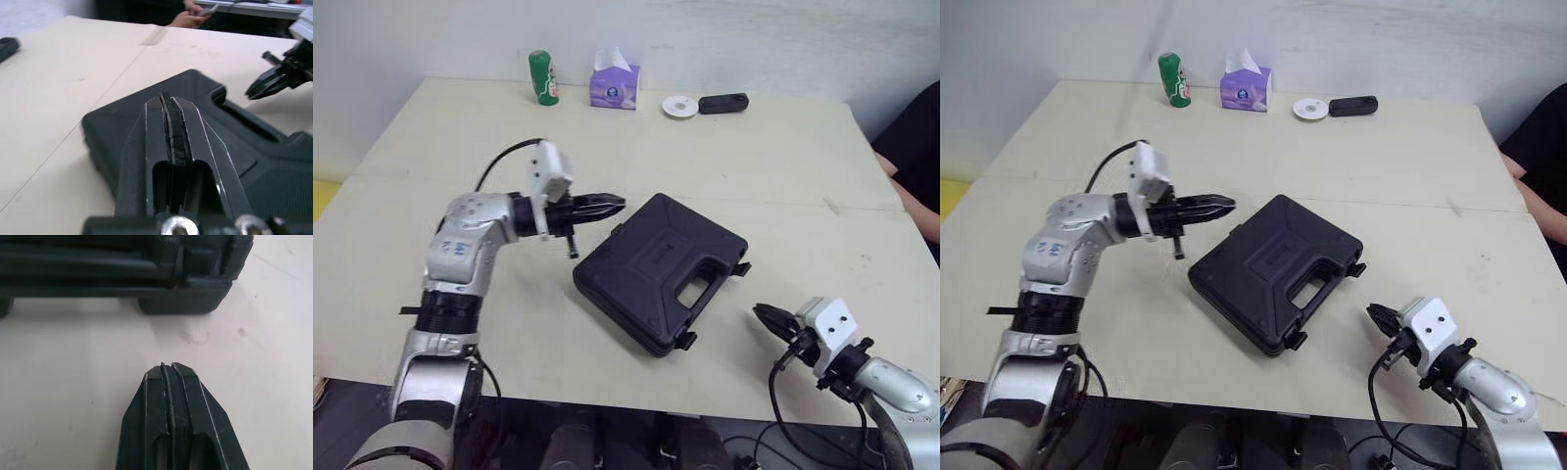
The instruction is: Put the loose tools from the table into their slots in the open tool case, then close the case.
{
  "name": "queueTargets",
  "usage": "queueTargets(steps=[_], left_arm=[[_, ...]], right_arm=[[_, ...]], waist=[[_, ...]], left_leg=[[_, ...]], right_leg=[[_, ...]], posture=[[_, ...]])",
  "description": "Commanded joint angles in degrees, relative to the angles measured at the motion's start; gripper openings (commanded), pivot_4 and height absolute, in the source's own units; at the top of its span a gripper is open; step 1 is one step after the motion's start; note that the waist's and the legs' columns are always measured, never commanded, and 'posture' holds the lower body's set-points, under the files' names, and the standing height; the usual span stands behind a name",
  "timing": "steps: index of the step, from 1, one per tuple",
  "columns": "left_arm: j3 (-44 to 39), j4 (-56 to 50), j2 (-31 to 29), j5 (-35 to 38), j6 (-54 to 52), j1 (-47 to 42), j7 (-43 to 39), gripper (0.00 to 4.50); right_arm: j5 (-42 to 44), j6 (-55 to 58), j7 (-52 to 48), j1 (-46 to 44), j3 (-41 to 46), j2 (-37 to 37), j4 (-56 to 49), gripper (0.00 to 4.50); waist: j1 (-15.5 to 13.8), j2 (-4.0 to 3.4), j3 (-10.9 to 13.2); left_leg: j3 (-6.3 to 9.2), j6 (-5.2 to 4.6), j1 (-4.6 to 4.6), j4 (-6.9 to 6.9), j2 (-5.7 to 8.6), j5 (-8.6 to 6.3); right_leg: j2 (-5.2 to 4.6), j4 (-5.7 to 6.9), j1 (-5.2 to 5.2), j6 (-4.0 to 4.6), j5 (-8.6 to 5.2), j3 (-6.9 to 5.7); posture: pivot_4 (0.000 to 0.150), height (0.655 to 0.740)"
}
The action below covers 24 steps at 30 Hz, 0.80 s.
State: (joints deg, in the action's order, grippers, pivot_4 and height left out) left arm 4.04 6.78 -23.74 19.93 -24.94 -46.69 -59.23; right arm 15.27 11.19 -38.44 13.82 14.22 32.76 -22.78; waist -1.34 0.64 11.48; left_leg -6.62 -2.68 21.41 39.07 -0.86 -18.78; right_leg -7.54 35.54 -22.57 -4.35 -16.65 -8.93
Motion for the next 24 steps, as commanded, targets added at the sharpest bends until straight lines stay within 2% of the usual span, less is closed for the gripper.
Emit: queueTargets(steps=[1,4,8,12,19,24], left_arm=[[5.0,1.2,4.2,-2.5,0.9,-4.1,1.6,0.01],[7.9,5.1,7.7,-5.0,2.2,-7.0,2.6,0.01],[12.3,17.2,16.5,-10.1,5.5,-14.6,6.9,0.01],[12.3,27.7,21.6,-12.5,7.0,-18.0,9.9,0.01],[15.3,38.4,23.9,-18.5,10.8,-18.2,11.0,0.01],[18.2,41.1,24.1,-21.6,10.9,-15.9,9.3,0.01]], right_arm=[[0.5,-0.8,1.6,-2.1,1.3,-0.5,1.0,0.04],[0.3,-1.0,1.4,-3.6,0.9,-0.2,2.5,0.04],[0.1,-0.7,0.8,-6.1,-0.1,0.5,4.8,0.04],[-0.1,-0.6,0.0,-7.0,-1.3,0.8,5.3,0.04],[-0.7,0.8,1.4,-8.5,-3.2,0.2,3.5,0.04],[-0.2,1.4,2.7,-8.9,-3.1,-0.2,2.7,0.04]], waist=[[-0.1,0.00,0.0],[0.0,0.00,0.0],[-0.1,-0.02,0.0],[-0.2,-0.03,0.0],[0.0,-0.07,0.0],[-0.1,-0.08,0.0]], left_leg=[[0.00,0.00,0.01,0.00,0.00,0.01],[0.00,-0.01,0.02,0.00,0.01,0.01],[-0.03,-0.04,0.05,0.00,0.00,0.04],[-0.01,-0.16,0.07,0.00,0.06,0.04],[-0.03,-0.08,0.08,-0.04,0.00,0.11],[0.03,-0.12,0.03,-0.02,0.00,0.03]], right_leg=[[0.00,0.00,0.00,0.00,0.00,0.00],[0.02,-0.03,0.00,0.00,0.00,-0.01],[0.05,-0.04,-0.02,0.00,0.00,-0.03],[-0.02,-0.33,-0.01,-0.03,0.01,-0.03],[0.02,-0.23,-0.10,-0.01,0.00,-0.04],[-0.05,-0.38,0.00,-0.01,0.00,-0.04]], posture=[[0.150,0.7400],[0.150,0.7400],[0.150,0.7400],[0.150,0.7400],[0.150,0.7400],[0.150,0.7400]])
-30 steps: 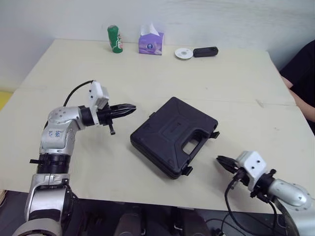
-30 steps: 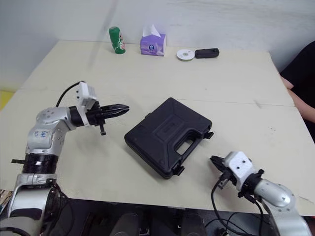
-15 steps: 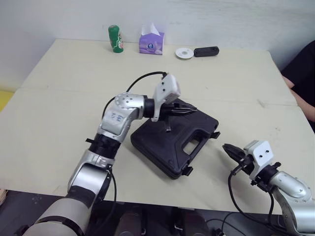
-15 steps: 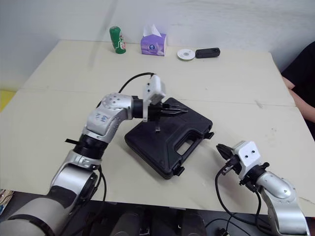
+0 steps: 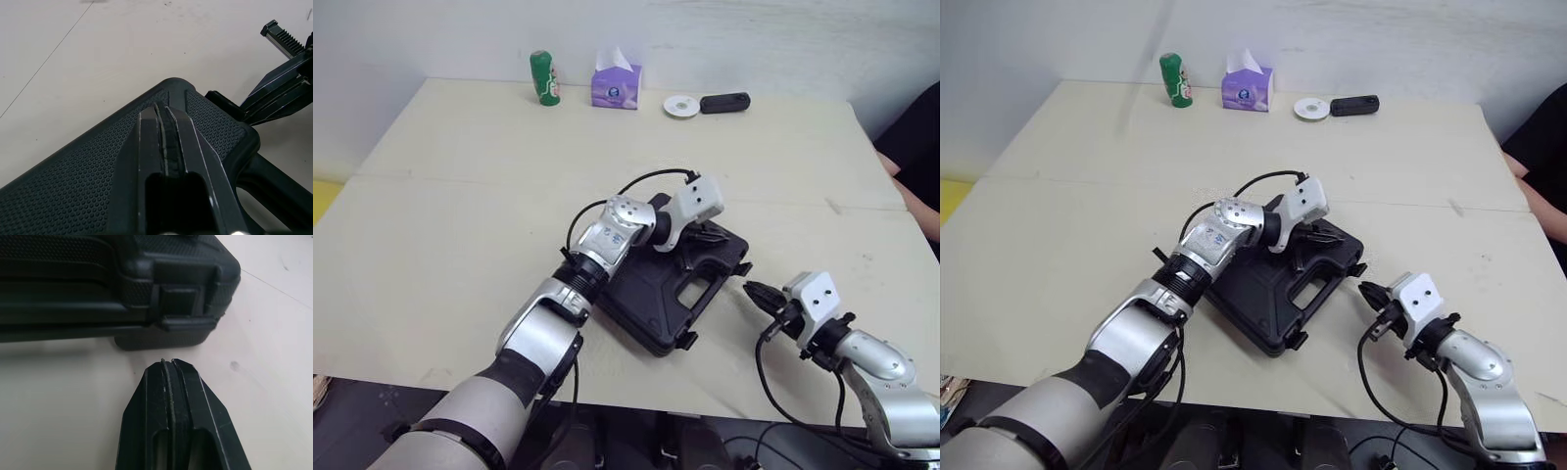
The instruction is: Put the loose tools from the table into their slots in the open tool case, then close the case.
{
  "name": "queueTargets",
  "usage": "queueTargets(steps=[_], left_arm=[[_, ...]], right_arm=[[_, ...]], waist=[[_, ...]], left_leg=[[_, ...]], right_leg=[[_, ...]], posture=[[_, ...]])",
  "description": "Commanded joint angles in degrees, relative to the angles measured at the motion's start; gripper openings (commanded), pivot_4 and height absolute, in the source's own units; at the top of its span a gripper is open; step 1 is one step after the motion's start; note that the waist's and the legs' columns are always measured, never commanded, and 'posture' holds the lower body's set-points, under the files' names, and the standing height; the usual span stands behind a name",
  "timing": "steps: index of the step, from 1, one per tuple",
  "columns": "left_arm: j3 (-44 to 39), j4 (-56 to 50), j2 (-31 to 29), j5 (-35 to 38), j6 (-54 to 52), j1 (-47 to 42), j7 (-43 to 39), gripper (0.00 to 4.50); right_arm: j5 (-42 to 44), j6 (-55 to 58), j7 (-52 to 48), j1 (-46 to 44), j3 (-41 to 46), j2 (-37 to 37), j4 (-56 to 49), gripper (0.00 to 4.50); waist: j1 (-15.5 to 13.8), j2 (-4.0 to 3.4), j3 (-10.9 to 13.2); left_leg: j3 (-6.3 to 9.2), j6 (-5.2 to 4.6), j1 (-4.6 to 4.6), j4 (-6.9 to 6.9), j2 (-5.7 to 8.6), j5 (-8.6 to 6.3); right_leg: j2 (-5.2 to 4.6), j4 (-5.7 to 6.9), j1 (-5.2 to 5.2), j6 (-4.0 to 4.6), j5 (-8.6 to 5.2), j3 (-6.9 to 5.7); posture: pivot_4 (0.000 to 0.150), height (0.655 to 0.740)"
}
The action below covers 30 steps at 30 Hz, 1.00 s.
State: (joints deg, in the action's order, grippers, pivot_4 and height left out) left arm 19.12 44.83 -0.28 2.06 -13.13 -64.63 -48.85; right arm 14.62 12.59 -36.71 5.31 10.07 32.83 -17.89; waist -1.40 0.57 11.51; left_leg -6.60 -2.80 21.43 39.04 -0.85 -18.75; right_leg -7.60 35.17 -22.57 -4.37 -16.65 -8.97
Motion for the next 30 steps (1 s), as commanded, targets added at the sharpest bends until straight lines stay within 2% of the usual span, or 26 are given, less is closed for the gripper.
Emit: queueTargets(steps=[1,11,30], left_arm=[[3.9,3.4,0.6,-4.6,-0.8,2.6,-1.3,0.01],[3.7,8.5,0.9,-6.4,0.0,5.0,-0.2,0.01],[5.2,5.0,0.5,-6.9,-1.9,8.4,-1.8,0.01]], right_arm=[[0.4,0.0,1.2,-0.5,0.9,-0.3,-2.3,0.04],[0.3,0.1,1.8,-1.7,0.2,0.1,-2.5,0.04],[-1.8,-1.5,1.4,-7.3,-3.2,-1.3,1.5,0.04]], waist=[[0.0,0.00,0.0],[-0.1,0.20,-0.6],[0.4,0.21,-1.7]], left_leg=[[0.01,0.00,0.00,0.00,0.00,-0.01],[0.07,-0.03,-0.15,0.00,0.00,-0.06],[0.10,0.01,-0.25,-0.03,-0.09,-0.21]], right_leg=[[0.00,-0.01,0.01,0.00,0.00,-0.01],[-0.03,-0.06,0.19,0.00,0.00,-0.03],[0.03,-0.13,0.24,0.03,-0.02,-0.02]], posture=[[0.150,0.7400],[0.150,0.7400],[0.150,0.7400]])
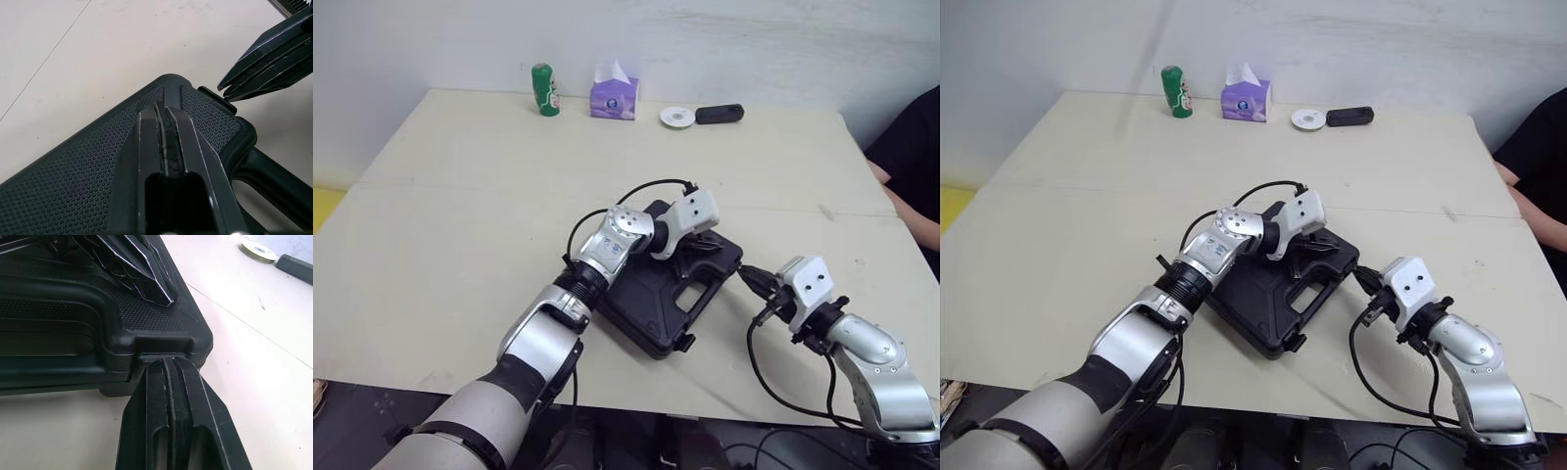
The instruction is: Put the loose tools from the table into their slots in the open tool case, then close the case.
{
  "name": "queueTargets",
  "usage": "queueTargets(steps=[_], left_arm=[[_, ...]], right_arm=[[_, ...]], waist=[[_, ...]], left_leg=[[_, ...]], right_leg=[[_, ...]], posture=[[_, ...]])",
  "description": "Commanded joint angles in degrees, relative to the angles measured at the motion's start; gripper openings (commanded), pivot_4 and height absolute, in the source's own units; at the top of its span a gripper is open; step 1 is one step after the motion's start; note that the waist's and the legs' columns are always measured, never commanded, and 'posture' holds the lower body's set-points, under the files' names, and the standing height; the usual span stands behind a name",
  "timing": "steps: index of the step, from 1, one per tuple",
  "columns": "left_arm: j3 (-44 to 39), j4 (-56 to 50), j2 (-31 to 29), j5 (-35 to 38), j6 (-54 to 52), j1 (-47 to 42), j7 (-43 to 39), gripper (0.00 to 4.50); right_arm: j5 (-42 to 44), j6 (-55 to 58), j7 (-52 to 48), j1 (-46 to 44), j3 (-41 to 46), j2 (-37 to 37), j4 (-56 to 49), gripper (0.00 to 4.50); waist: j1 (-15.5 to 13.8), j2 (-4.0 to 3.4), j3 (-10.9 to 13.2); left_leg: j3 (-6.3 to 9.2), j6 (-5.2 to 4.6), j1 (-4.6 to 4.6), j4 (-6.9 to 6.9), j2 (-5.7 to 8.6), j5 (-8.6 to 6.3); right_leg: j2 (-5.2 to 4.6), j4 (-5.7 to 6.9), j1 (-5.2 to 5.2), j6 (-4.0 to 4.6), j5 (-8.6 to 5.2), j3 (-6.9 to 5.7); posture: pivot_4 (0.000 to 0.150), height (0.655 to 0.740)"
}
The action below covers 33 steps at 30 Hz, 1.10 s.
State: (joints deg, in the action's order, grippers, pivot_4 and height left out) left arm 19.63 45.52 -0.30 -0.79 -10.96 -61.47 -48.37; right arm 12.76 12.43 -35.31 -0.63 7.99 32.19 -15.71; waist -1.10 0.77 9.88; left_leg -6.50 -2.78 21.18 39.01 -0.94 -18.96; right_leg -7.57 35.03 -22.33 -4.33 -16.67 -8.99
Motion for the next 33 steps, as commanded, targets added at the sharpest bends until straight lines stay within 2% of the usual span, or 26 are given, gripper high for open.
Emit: queueTargets(steps=[1,14,33], left_arm=[[4.6,4.3,0.5,-4.1,-4.1,5.3,-2.3,0.01],[5.1,4.3,0.0,-4.6,-4.9,5.4,-2.9,0.01],[6.2,3.9,-1.2,-6.3,-5.1,6.8,-3.9,0.01]], right_arm=[[-0.1,-1.4,0.0,-1.5,-1.4,-0.9,-0.4,0.04],[-0.9,-2.2,-0.5,-3.8,-3.0,-2.2,0.6,0.04],[-2.0,0.6,-3.4,-7.7,-4.7,-0.2,0.0,0.04]], waist=[[0.1,0.01,-0.1],[0.5,-0.01,-0.2],[1.4,0.04,-0.2]], left_leg=[[0.00,0.01,0.00,0.00,0.00,0.00],[0.01,0.04,-0.01,-0.02,-0.04,-0.04],[0.03,0.11,-0.05,-0.05,-0.09,-0.08]], right_leg=[[0.00,0.00,0.00,0.01,0.00,0.00],[0.00,-0.01,-0.01,0.03,-0.02,0.01],[0.01,0.00,0.00,0.05,-0.03,0.01]], posture=[[0.150,0.7400],[0.150,0.7400],[0.150,0.7400]])
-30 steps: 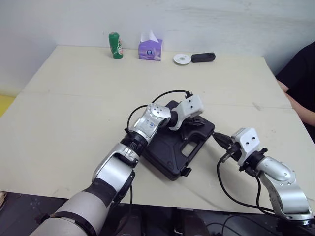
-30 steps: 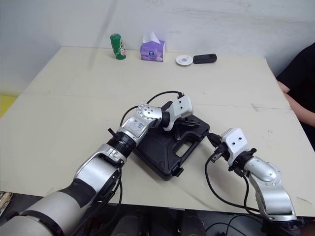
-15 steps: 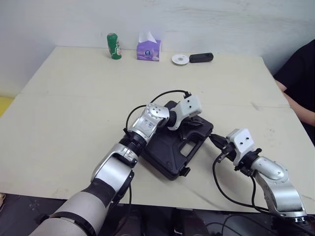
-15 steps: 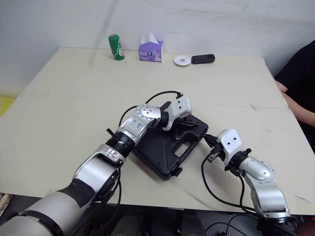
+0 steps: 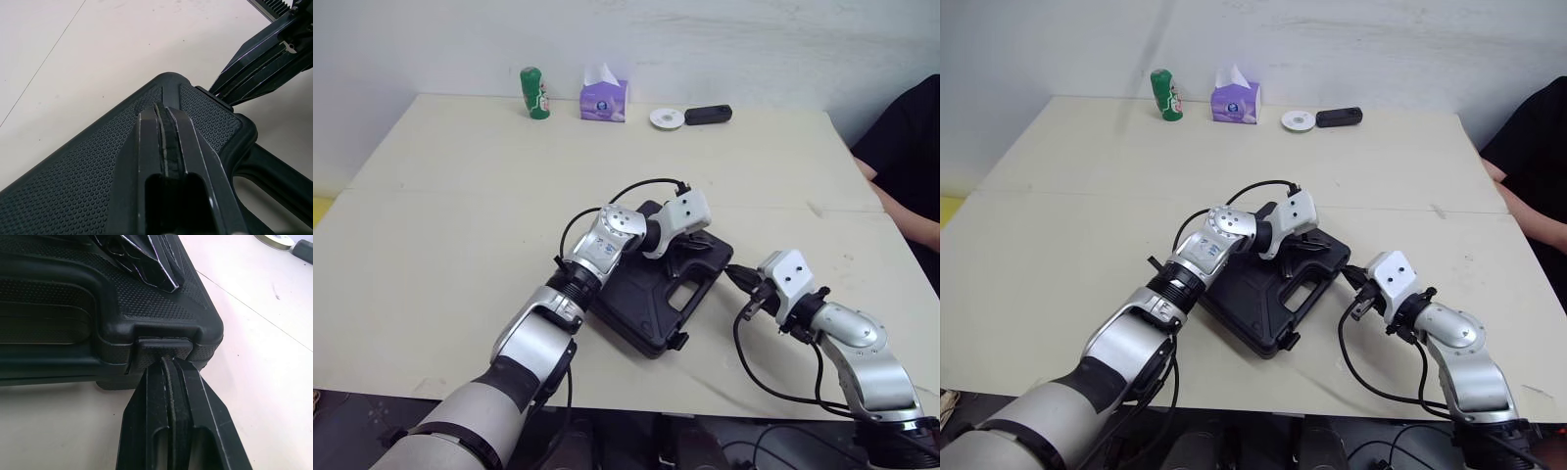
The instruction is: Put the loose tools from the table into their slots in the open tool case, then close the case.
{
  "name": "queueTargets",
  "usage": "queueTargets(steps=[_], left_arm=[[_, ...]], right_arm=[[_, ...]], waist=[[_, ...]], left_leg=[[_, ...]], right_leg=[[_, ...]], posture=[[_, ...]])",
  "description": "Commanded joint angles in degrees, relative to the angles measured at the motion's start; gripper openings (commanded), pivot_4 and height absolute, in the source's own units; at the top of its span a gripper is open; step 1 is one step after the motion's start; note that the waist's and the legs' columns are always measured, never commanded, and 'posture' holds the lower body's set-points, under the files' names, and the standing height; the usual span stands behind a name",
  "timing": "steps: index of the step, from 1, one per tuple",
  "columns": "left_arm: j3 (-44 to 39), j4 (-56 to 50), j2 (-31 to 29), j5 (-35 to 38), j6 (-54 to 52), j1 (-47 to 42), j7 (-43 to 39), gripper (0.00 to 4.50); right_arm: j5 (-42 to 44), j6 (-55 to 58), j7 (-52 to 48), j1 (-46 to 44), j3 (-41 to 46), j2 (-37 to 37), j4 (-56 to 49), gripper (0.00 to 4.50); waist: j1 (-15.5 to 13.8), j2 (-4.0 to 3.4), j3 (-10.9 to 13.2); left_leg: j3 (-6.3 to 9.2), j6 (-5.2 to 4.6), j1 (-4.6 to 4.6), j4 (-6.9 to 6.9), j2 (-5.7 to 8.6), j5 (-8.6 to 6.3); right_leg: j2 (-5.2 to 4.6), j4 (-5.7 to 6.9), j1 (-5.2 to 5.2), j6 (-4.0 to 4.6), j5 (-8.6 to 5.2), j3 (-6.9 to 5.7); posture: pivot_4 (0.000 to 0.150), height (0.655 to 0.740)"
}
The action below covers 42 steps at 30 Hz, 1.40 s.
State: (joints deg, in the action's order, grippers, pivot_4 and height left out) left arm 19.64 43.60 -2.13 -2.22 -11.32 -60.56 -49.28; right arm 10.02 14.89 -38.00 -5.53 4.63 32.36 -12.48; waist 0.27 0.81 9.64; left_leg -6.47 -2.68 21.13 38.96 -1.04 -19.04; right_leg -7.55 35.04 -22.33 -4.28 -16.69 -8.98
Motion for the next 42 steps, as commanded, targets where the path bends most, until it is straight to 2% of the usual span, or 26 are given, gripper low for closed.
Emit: queueTargets(steps=[1,4,7,12,17,23,27,31,36,42], left_arm=[[5.8,5.5,0.5,-4.7,-4.1,6.0,-2.5,0.01],[2.1,3.7,1.2,-1.9,-1.8,5.5,-0.5,0.01],[-0.9,-1.1,1.5,1.8,-4.5,4.8,-3.2,0.01],[-0.4,-6.2,-0.3,1.6,-2.7,5.7,-6.2,0.01],[-5.5,-16.2,-1.0,8.6,-0.3,7.6,-9.5,0.01],[-10.9,-33.4,-9.1,17.6,2.1,13.0,-17.6,0.01],[-12.2,-41.2,-16.6,21.5,-1.9,17.0,-21.5,0.01],[-14.0,-48.5,-21.4,25.0,-4.4,20.6,-22.3,0.01],[-14.4,-53.8,-25.1,26.3,-5.1,25.0,-21.4,0.01],[-8.7,-56.1,-27.3,20.3,-0.1,30.2,-21.1,0.01]], right_arm=[[0.7,-2.0,-0.9,-2.5,-1.1,-0.1,-3.2,0.04],[0.6,-2.5,-1.5,-1.4,-0.3,0.9,-3.1,0.04],[1.0,-3.9,-2.9,-0.4,1.5,2.6,-2.5,0.04],[1.4,-6.6,-7.1,1.9,4.3,7.5,-0.3,0.04],[4.1,-8.0,-10.3,8.0,9.8,11.1,-2.2,0.04],[7.4,-10.7,-11.3,17.7,19.0,10.5,-5.7,0.04],[8.4,-14.4,-10.8,21.3,19.3,7.0,-8.2,0.04],[10.1,-13.7,-14.2,27.9,18.5,6.7,-9.7,0.04],[11.2,-14.5,-14.9,31.6,20.1,6.3,-7.9,0.04],[8.7,-18.6,-16.1,36.6,14.2,3.8,-9.7,0.04]], waist=[[0.0,0.00,0.0],[0.0,-0.01,0.0],[-0.1,-0.12,0.1],[-0.4,-0.35,0.3],[-1.1,-0.40,0.6],[-1.6,-0.72,1.0],[-1.6,-0.77,1.0],[-1.9,-0.86,1.1],[-1.8,-0.90,1.1],[-1.8,-0.93,1.2]], left_leg=[[0.00,0.00,0.00,0.00,0.00,0.00],[0.00,0.02,-0.01,-0.02,0.00,-0.01],[0.00,0.02,0.06,-0.02,0.00,-0.01],[-0.02,0.02,0.13,-0.07,0.04,0.01],[-0.02,0.00,0.20,-0.06,0.04,0.01],[-0.02,0.05,0.32,-0.08,0.04,0.07],[-0.04,0.04,0.19,-0.06,0.06,0.09],[-0.01,0.02,0.25,-0.08,0.06,0.07],[0.02,-0.06,0.30,-0.07,0.11,0.03],[0.03,0.04,0.20,-0.28,0.10,0.07]], right_leg=[[0.00,0.00,0.00,0.00,0.00,0.00],[0.00,0.00,0.00,0.01,0.00,0.00],[-0.01,-0.01,-0.06,0.01,0.00,0.01],[0.01,-0.04,-0.11,0.00,0.00,-0.03],[0.00,-0.07,-0.14,0.00,0.00,-0.05],[0.05,-0.07,-0.24,0.00,0.00,-0.07],[0.04,-0.06,-0.11,0.00,0.00,-0.04],[0.03,-0.08,-0.13,-0.01,0.00,-0.04],[0.01,-0.27,-0.09,-0.10,0.05,-0.02],[0.04,-0.24,-0.11,-0.05,0.02,-0.01]], posture=[[0.150,0.7400],[0.150,0.7400],[0.150,0.7400],[0.150,0.7400],[0.150,0.7400],[0.150,0.7400],[0.150,0.7400],[0.150,0.7400],[0.150,0.7400],[0.150,0.7400]])
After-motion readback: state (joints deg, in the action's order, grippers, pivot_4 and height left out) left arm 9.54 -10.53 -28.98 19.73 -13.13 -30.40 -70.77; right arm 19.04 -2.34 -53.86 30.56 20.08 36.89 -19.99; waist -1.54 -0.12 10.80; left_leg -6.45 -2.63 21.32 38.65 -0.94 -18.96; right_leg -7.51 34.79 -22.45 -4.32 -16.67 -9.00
